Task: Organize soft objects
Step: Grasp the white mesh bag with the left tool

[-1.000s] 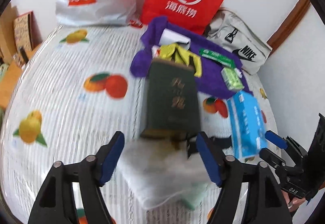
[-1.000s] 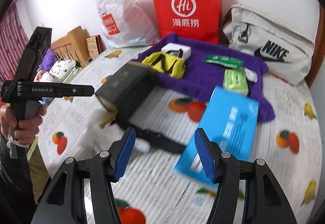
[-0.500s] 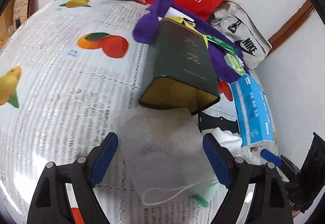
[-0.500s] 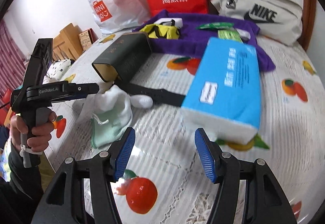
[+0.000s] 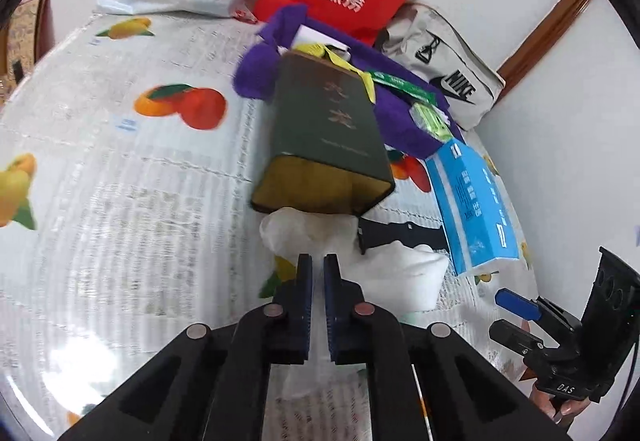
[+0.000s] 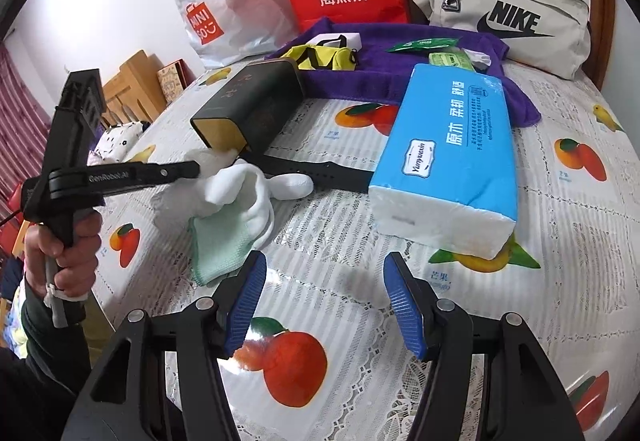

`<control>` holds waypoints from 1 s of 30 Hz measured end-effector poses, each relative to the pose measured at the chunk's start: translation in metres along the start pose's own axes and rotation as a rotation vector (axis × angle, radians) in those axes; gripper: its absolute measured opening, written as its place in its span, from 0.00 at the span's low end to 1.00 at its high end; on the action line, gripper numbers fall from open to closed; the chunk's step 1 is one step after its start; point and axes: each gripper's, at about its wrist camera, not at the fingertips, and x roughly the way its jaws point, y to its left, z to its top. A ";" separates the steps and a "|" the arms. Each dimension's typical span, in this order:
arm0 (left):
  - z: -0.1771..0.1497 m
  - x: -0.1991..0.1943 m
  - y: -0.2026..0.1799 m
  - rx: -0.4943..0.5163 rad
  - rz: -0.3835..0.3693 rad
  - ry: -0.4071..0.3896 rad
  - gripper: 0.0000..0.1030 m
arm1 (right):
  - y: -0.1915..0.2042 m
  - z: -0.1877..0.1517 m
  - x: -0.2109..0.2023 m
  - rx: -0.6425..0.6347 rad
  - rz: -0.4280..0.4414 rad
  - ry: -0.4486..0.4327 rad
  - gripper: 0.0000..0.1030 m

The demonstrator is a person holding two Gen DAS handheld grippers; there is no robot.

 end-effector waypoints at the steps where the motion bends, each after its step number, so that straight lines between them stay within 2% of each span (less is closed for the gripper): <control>1: -0.001 -0.005 0.004 -0.003 0.011 -0.006 0.06 | 0.001 0.000 0.000 -0.001 0.001 -0.001 0.59; 5: -0.004 -0.016 0.023 -0.009 0.116 -0.016 0.06 | 0.005 -0.001 0.001 -0.010 -0.004 0.001 0.59; 8: -0.008 -0.008 0.032 0.013 0.187 0.024 0.06 | 0.007 -0.002 0.003 -0.017 -0.004 0.008 0.59; 10: -0.012 -0.004 0.033 0.027 0.200 0.028 0.09 | 0.008 -0.002 0.006 -0.021 -0.007 0.012 0.59; 11: -0.013 -0.004 0.032 0.032 0.188 0.020 0.15 | 0.009 -0.003 0.007 -0.023 -0.007 0.015 0.59; 13: -0.014 -0.004 0.027 0.055 0.134 0.018 0.34 | 0.009 -0.003 0.008 -0.024 -0.010 0.019 0.59; 14: -0.015 -0.003 0.024 0.066 0.117 0.017 0.48 | 0.009 -0.003 0.008 -0.026 -0.013 0.021 0.59; 15: -0.016 -0.001 0.020 0.084 0.112 0.016 0.55 | 0.009 -0.003 0.009 -0.027 -0.016 0.021 0.59; 16: -0.017 0.001 0.015 0.107 0.134 0.012 0.56 | 0.010 -0.003 0.009 -0.027 -0.019 0.020 0.59; 19: -0.019 0.008 0.006 0.168 0.213 -0.020 0.55 | 0.012 -0.002 0.009 -0.031 -0.023 0.023 0.59; 23: -0.024 0.011 -0.002 0.244 0.266 -0.030 0.53 | 0.015 -0.002 0.012 -0.048 -0.035 0.033 0.59; 26: -0.030 0.010 -0.005 0.289 0.329 -0.053 0.40 | 0.018 0.000 0.016 -0.053 -0.031 0.041 0.59; 28: -0.029 0.007 -0.001 0.273 0.321 -0.060 0.28 | 0.019 0.000 0.019 -0.057 -0.031 0.046 0.59; 30: -0.027 0.003 0.006 0.248 0.315 -0.066 0.10 | 0.022 0.001 0.022 -0.062 -0.029 0.053 0.59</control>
